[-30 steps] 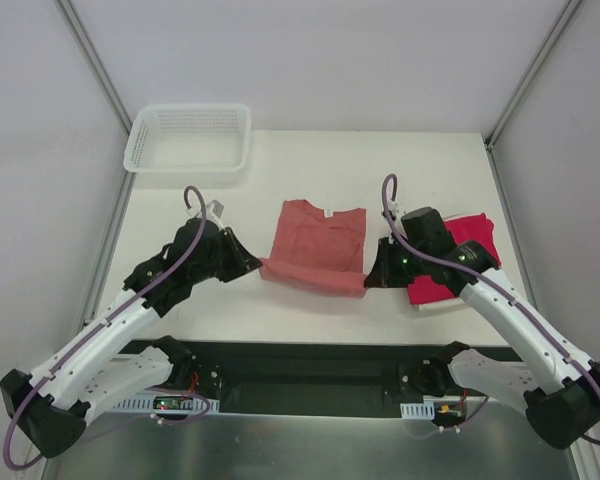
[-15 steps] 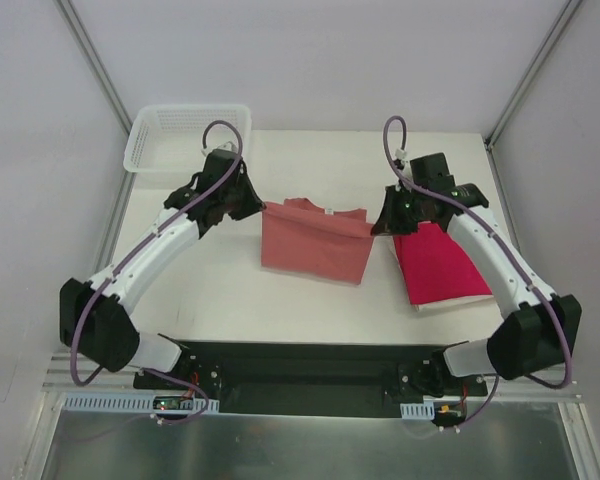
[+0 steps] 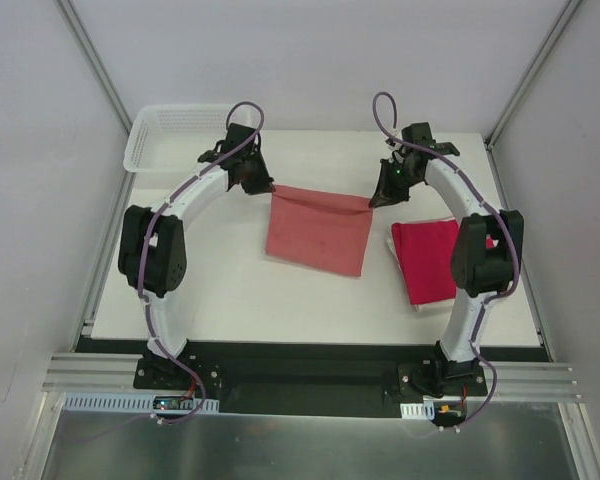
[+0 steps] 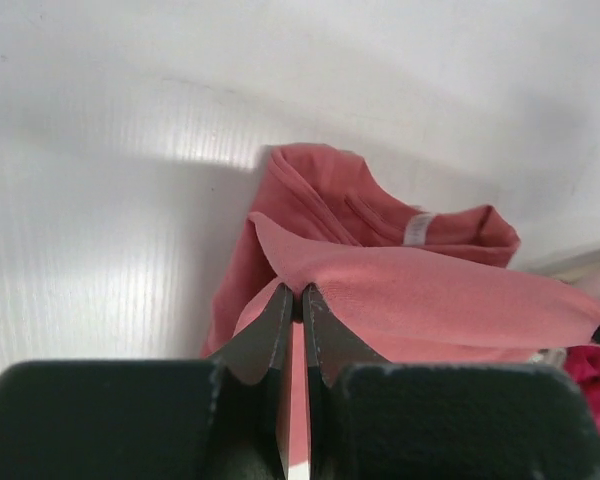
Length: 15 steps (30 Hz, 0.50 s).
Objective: Fold and stack the t-shirts
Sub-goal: Fold the long partially folded tshirt into a neat square
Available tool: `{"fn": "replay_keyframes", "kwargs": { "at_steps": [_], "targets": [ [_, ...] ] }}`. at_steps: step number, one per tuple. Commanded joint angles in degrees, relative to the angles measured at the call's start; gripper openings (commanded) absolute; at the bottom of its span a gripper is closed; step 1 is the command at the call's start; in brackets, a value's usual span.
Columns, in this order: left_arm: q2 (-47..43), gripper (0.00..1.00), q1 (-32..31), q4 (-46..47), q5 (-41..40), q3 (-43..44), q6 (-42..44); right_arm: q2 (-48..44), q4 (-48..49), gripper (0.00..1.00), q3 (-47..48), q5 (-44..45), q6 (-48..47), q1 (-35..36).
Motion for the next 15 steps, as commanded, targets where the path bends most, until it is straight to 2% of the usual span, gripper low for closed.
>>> {"fn": "replay_keyframes", "kwargs": {
  "at_steps": [1,3,5,6,8,9,10,11,12,13,15],
  "targets": [
    [4.85,0.00,2.04,0.12,0.99,5.07,2.14,8.02,-2.92,0.01,8.52,-0.67,-2.17,-1.71],
    [7.66,0.00,2.83,0.03,2.13,6.91,2.06,11.10,-2.83,0.02,10.79,-0.41,-1.73,-2.06],
    [9.25,0.00,3.44,-0.06,4.49,8.15,1.88,13.55,-2.74,0.10,12.56,0.46,-1.38,-1.97],
    [10.57,0.08,3.97,-0.06,5.46,9.20,1.79,14.18,-2.83,0.16,13.26,0.91,-1.38,-1.97],
    [11.37,0.19,4.24,-0.23,7.40,10.09,1.62,15.23,-4.50,0.39,15.99,3.09,-1.55,-2.15],
    [11.46,0.47,4.24,-0.32,9.15,10.70,1.88,15.15,-4.94,0.71,16.61,3.81,-1.64,-1.97],
    [11.20,0.57,4.24,-0.50,9.69,10.97,1.97,15.06,-5.55,0.91,17.57,4.42,-1.73,-2.06],
    [10.59,0.66,4.24,-0.41,10.21,10.79,1.97,14.02,-5.64,0.97,17.67,4.69,-1.90,-1.89],
    [9.19,0.79,4.24,-0.50,11.35,10.18,1.88,13.31,-5.56,0.97,17.49,4.60,-2.16,-1.71],
    [8.22,0.98,4.15,-0.50,11.71,9.66,1.88,12.43,-4.86,0.97,16.45,4.26,-2.60,-1.45],
    [5.07,0.99,3.71,-0.41,12.33,7.29,1.53,9.36,-3.89,0.97,14.60,3.55,-3.57,-0.13]
  ]
}}
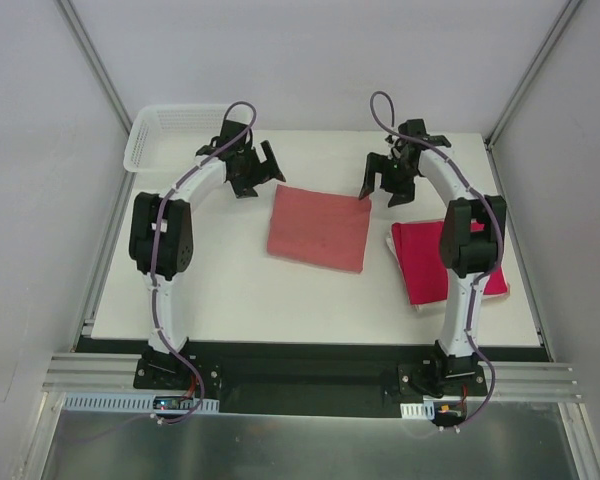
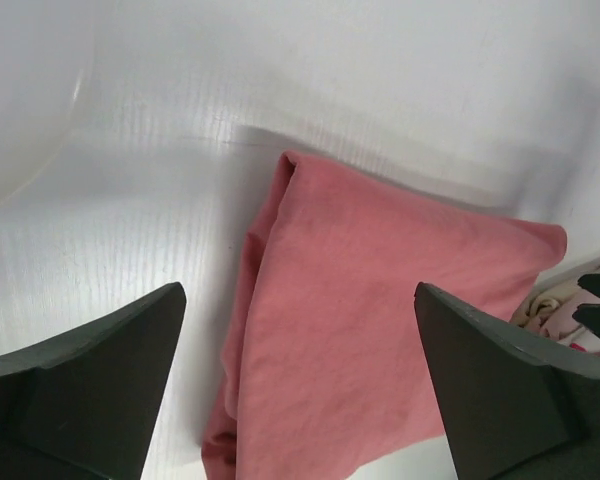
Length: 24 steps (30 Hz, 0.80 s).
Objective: Fold and stack the t-shirts
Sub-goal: Fold the long partially folded tshirt into a neat square, then put the neatly folded tshirt into the corner of the board with the right arm
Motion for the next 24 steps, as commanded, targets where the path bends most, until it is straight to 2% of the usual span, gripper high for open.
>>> {"fn": "replay_keyframes", "kwargs": {
  "at_steps": [1,6,8,11,17,24],
  "targets": [
    [-7.78,0.99,-1.57,-0.37,3.65,-1.48,0.79,-7.72,0.52,0.97,-0.81,-0.34,-2.26,2.51],
    [-14.37,0.99,-4.04,-0.19,3.65,-9.04,0.26,-16.59,6.94,0.97,-12.58,-2.63,0.10,5.07],
    [-15.78,0.99,-5.27,0.68,2.69,-12.89,-0.88,-17.74,11.24,0.97,-15.58,-6.74,1.77,5.86],
    [-16.32,0.99,-7.37,3.05,3.90,-16.51,-2.11,-14.95,13.10,0.97,-17.09,-10.10,4.76,7.09],
    [-12.63,0.99,-9.67,4.82,5.76,-20.73,-4.49,-7.39,13.72,0.97,-13.13,-8.69,6.35,9.03],
    [-13.77,0.99,-11.51,6.48,1.99,-30.66,-5.89,-2.01,14.59,0.97,-16.20,-9.58,7.40,11.13]
  ]
}}
